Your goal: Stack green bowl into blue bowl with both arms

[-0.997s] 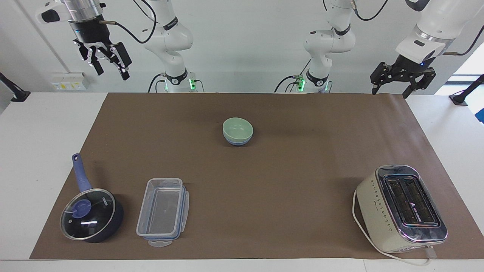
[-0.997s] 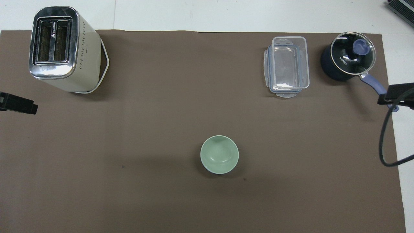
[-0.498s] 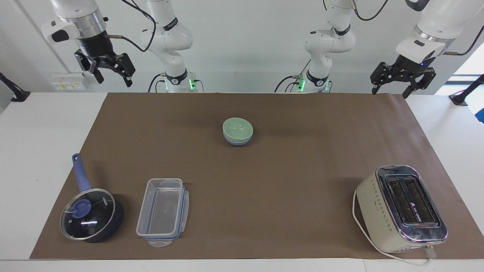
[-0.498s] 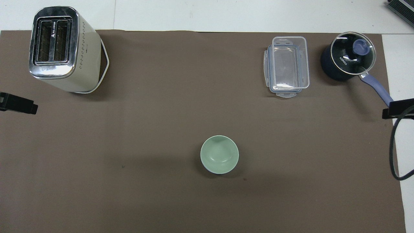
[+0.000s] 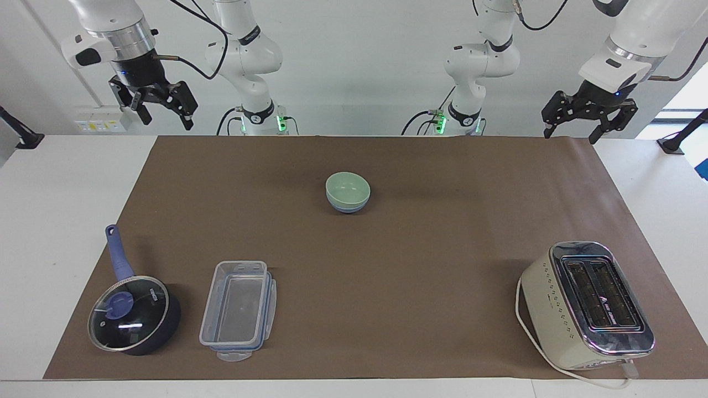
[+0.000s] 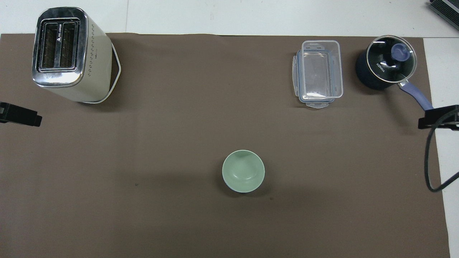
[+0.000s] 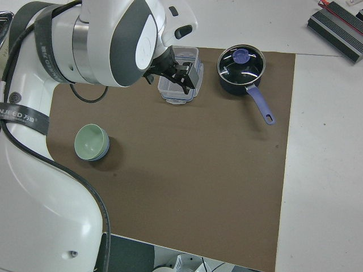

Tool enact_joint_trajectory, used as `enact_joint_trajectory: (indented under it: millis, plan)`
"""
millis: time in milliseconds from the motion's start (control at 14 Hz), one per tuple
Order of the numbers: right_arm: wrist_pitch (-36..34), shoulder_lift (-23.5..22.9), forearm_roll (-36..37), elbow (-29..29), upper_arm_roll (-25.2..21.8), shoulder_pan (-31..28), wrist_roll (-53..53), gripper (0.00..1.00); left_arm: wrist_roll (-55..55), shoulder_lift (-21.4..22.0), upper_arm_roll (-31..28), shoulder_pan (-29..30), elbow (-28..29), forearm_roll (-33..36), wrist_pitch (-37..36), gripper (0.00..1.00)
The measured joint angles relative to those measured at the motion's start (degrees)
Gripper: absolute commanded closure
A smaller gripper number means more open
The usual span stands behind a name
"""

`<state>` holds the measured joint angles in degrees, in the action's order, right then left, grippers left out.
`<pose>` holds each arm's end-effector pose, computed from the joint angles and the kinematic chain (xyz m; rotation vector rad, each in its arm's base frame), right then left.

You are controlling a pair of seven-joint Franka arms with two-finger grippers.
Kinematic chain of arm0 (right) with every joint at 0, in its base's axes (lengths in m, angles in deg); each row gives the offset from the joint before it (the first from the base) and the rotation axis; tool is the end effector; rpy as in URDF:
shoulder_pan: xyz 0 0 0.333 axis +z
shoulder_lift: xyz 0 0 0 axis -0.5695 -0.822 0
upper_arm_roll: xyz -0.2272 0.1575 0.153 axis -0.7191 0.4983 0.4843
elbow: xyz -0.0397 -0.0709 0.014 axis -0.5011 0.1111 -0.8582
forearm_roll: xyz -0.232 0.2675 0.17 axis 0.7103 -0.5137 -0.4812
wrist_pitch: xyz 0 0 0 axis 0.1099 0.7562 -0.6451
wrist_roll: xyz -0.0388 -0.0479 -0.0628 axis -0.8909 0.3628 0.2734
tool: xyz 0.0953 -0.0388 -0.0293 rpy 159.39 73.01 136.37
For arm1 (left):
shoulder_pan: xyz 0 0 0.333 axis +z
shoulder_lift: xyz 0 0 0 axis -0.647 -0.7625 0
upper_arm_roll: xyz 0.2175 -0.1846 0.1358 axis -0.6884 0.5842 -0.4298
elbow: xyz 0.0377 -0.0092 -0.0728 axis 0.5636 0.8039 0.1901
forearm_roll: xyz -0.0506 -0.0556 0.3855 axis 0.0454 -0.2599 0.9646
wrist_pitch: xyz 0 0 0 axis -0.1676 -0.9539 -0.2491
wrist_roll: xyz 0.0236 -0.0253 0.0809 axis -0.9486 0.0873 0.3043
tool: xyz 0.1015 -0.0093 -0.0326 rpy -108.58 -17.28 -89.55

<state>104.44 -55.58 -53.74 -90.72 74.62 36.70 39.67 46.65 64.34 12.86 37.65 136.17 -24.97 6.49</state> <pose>0.5174 -0.0234 0.6723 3.1251 -0.2964 0.0587 0.5423 -0.0325 0.6703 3.1155 -0.3667 0.0071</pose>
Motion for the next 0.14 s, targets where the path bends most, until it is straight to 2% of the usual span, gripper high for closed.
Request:
enact_joint_trajectory:
  millis: [142]
  plan:
    - [0.0, 0.1, 0.0, -0.4, 0.0, 0.0, 0.8, 0.00, 0.1, 0.0, 0.0, 0.0, 0.0, 0.0, 0.0, 0.00]
